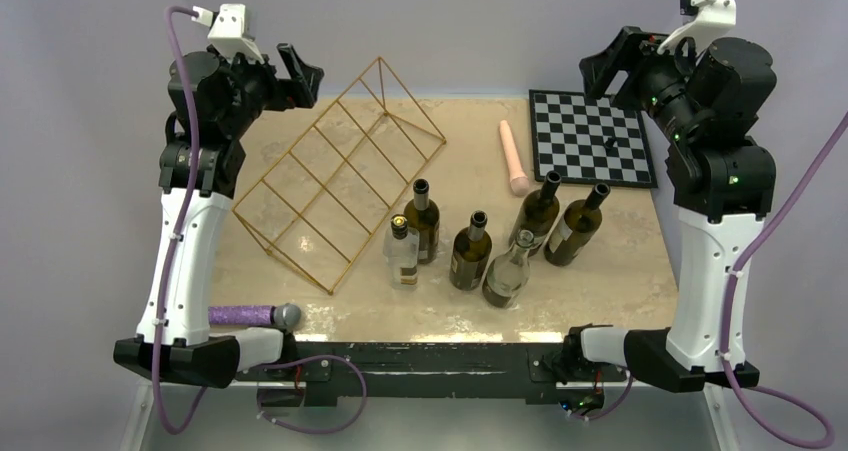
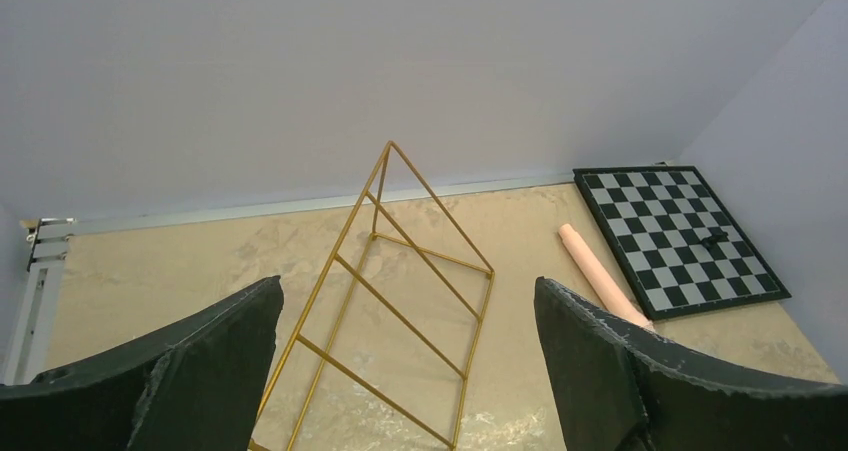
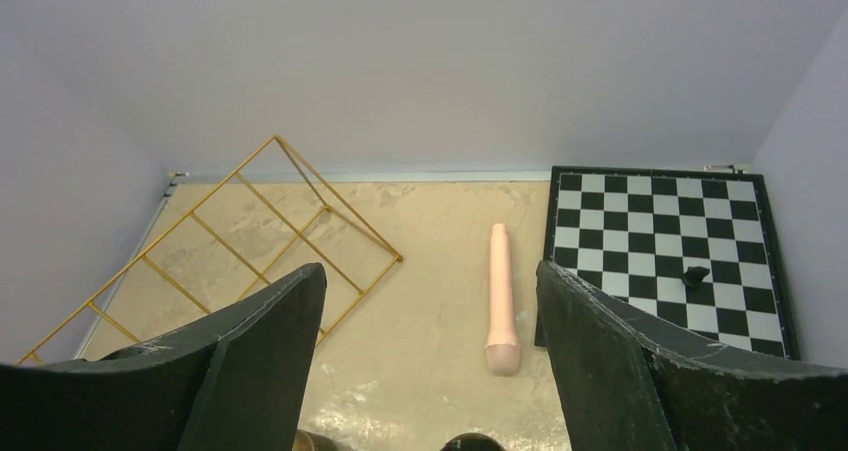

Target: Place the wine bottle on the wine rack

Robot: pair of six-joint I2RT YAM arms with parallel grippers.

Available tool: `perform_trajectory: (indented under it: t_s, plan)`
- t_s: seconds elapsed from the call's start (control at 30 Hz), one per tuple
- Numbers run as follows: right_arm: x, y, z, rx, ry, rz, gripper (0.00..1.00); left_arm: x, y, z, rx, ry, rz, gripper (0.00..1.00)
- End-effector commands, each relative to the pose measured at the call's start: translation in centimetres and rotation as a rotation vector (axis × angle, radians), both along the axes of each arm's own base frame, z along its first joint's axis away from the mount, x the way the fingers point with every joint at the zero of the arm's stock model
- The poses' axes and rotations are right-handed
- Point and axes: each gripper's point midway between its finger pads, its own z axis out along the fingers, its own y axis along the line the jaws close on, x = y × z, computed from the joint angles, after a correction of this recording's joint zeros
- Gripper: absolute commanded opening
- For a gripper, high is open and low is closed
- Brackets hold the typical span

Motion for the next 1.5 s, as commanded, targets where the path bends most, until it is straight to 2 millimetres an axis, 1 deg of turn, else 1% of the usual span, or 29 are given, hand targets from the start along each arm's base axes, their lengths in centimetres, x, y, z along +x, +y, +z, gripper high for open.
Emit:
perform_trajectory:
  t_s: [0.0, 0.1, 0.13, 0.2, 0.27, 0.33, 0.4, 0.47, 0.53, 0.63, 0.67, 0.7, 0.73, 0.83, 0.93, 0.97, 1.03, 1.1, 1.17, 1.27, 1.47]
  plan:
    - [-0.9, 0.5, 1.0, 0.017, -0.04, 0.029, 0.82, -1.3, 0.3, 1.6, -0.018, -0.052, 0.012, 0.99]
    - [-1.1, 0.9, 0.8, 0.018, -0.039, 0.054, 0.85, -1.8, -0.4, 1.5, -0.029, -0.051, -0.034, 0.99]
    - [-1.2, 1.2, 0.8, 0.016, -0.041, 0.069, 0.85, -2.2, -1.1, 1.3, -0.032, -0.039, -0.077, 0.99]
    - [-1.5, 2.0, 0.8, 0.005, -0.047, 0.121, 0.87, -2.7, -1.7, 0.3, -0.024, -0.023, -0.118, 0.99]
    - [-2.0, 3.1, 0.8, -0.004, -0.062, 0.196, 0.89, -3.0, -1.8, -0.7, -0.017, -0.002, -0.131, 0.99]
    - [-2.8, 4.8, 1.0, -0.007, -0.081, 0.302, 0.92, -3.4, -2.0, -2.0, -0.003, 0.04, -0.151, 0.99]
    - [-3.4, 6.2, 1.1, -0.002, -0.091, 0.396, 0.93, -4.4, -3.3, -2.9, 0.003, 0.088, -0.241, 0.99]
    - [-4.0, 7.4, 1.4, 0.005, -0.103, 0.473, 0.93, -6.6, -5.4, -3.5, -0.007, 0.134, -0.39, 0.99]
    - [-4.1, 7.9, 1.6, 0.024, -0.106, 0.503, 0.93, -8.9, -7.3, -4.4, 0.005, 0.175, -0.486, 0.99]
    - [-4.4, 8.5, 1.0, 0.054, -0.076, 0.535, 0.93, -12.8, -9.1, -8.3, 0.157, 0.247, -0.554, 0.99]
    - [-4.5, 8.8, 0.5, 0.054, -0.065, 0.547, 0.93, -14.0, -9.5, -9.5, 0.184, 0.26, -0.585, 0.99]
    - [-4.6, 9.2, 0.1, 0.052, -0.061, 0.56, 0.93, -15.3, -9.8, -10.1, 0.192, 0.254, -0.616, 0.99]
    - [-4.6, 9.5, -0.1, 0.05, -0.058, 0.568, 0.93, -16.2, -10.0, -11.0, 0.185, 0.263, -0.636, 0.99]
    - [-5.1, 10.8, -0.6, 0.038, -0.044, 0.596, 0.95, -18.4, -10.5, -11.7, 0.136, 0.256, -0.682, 0.99]
    - [-5.2, 12.5, -1.0, 0.002, -0.009, 0.614, 0.96, -20.3, -10.9, -11.1, 0.094, 0.233, -0.706, 0.99]
    - [-5.2, 12.9, -1.3, -0.016, 0.0, 0.619, 0.95, -20.5, -10.8, -11.3, 0.086, 0.214, -0.698, 0.99]
    - [-4.6, 13.1, -1.5, -0.031, 0.006, 0.572, 0.94, -20.2, -10.8, -11.9, 0.073, 0.167, -0.671, 0.99]
    - [-4.5, 13.5, -1.5, -0.007, 0.002, 0.563, 0.93, -19.7, -10.9, -12.5, 0.057, 0.142, -0.646, 0.99]
    - [-4.6, 13.6, -1.1, 0.019, -0.009, 0.553, 0.92, -19.6, -11.2, -13.2, 0.048, 0.146, -0.644, 0.98]
    - [-4.8, 13.1, -0.9, 0.042, -0.03, 0.516, 0.92, -19.4, -12.2, -14.5, 0.028, 0.13, -0.656, 0.98]
    - [-5.4, 11.7, -1.0, 0.05, -0.057, 0.452, 0.92, -19.1, -14.9, -15.9, 0.019, 0.144, -0.733, 0.99]
